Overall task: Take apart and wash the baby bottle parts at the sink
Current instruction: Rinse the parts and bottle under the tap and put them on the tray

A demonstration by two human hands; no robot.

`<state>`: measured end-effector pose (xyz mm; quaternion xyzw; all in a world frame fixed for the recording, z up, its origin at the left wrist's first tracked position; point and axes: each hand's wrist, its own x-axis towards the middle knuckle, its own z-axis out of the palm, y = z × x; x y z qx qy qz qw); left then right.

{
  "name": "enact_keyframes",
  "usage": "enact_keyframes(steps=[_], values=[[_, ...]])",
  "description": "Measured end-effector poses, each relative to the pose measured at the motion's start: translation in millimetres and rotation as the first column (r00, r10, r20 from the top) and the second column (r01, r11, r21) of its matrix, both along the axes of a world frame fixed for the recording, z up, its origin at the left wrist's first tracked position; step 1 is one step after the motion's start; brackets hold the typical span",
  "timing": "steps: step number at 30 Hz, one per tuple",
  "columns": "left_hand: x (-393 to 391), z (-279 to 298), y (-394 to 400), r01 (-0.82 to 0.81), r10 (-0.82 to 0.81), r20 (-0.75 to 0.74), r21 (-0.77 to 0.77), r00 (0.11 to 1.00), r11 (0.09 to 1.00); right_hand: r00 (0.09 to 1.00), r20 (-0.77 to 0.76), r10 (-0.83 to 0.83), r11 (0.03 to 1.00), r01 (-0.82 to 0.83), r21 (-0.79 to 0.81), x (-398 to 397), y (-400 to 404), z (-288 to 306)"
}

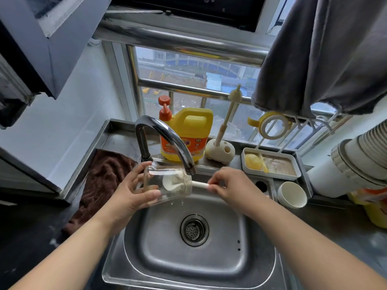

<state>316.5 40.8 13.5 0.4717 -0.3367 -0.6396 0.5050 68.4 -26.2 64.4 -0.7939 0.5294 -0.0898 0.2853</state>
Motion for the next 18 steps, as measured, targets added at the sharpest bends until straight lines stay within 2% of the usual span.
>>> enact_keyframes(steps=[4,9,11,14,18], values=[[1.7,1.2,-4.3,-0.011,0.011,-0.029,0.004,1.0,1.0,0.996,-0.005,0.09,0.996,-0.09,0.011,3.4,1.0,-2.7],[1.2,-4.2,0.1,-0.021,0.022,-0.04,0.021,0.999,1.0,1.0,0.029,0.009,0.999,-0.008,-0.033,-0.8,-4.7,1.1],[-0.7,-6.8,0.0,-0.018,0.02,-0.069,0.029,0.997,0.999,0.996,0.03,0.085,0.996,-0.084,-0.03,13.0,0.6,-1.4],[5.2,-11.8,5.4,-0.026,0.031,-0.078,0.06,0.996,0.998,0.983,-0.06,0.176,0.984,-0.173,0.045,10.4,0.1,1.9],[3.7,-18.3,10.0,-0.049,0.056,-0.094,0.08,0.994,0.996,0.995,-0.061,0.076,0.996,-0.079,-0.039,2.6,-6.4,3.7]])
